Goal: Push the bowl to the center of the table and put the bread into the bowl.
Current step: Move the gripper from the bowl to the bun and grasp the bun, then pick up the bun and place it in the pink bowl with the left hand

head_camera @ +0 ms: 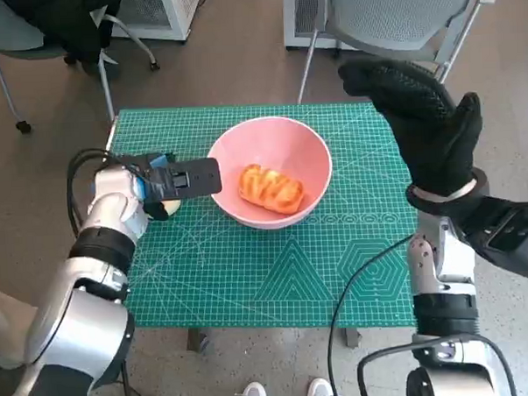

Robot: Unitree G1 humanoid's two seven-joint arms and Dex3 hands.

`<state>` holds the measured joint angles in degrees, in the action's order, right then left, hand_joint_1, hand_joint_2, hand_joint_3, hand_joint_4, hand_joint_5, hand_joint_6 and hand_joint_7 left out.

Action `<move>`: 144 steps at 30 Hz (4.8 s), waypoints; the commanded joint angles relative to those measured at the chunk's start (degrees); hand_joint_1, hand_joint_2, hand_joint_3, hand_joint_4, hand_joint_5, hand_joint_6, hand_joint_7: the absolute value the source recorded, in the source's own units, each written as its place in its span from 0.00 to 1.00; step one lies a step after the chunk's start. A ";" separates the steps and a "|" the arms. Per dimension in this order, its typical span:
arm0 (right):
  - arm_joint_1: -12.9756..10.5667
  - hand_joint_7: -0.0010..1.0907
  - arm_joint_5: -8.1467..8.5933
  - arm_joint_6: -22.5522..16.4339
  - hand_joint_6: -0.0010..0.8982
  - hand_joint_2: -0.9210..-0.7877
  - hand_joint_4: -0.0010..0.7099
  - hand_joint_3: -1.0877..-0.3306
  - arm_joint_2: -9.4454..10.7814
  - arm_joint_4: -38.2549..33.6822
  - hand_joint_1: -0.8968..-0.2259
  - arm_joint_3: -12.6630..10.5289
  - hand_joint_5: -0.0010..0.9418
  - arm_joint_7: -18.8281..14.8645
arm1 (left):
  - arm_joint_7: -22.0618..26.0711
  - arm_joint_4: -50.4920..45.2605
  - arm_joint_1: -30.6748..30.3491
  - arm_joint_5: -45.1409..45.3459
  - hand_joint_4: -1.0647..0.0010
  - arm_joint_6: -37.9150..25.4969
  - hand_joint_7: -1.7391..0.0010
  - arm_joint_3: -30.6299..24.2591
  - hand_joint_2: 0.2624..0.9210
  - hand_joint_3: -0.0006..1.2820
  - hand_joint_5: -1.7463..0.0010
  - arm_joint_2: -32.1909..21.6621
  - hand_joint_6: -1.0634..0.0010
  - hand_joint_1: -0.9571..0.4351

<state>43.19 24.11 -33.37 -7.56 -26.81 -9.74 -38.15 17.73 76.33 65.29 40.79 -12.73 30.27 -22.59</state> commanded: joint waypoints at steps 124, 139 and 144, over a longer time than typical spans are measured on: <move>-2.49 0.24 0.31 1.26 0.00 0.00 0.09 0.41 0.17 0.45 0.28 -0.08 0.01 -0.63 | -9.74 -56.99 -14.42 -7.41 0.28 6.72 0.33 -13.57 1.00 0.03 0.37 5.65 0.41 0.69; -2.70 0.23 -0.22 0.92 0.00 0.00 0.09 0.40 0.35 0.36 0.28 0.04 0.01 0.06 | -0.35 -59.35 -15.24 -8.11 0.99 5.95 0.92 -12.21 0.78 0.04 0.99 3.18 0.85 0.41; -2.61 0.23 -0.26 0.86 0.00 0.00 0.09 0.40 0.42 0.20 0.28 0.13 0.00 0.15 | -1.33 -58.74 -15.81 -8.04 1.00 7.88 0.93 -12.33 0.79 0.03 1.00 2.91 0.85 0.36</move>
<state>41.81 24.42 -32.80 -7.29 -26.38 -9.76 -38.28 17.03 17.31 49.16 32.92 -6.26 17.84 -19.14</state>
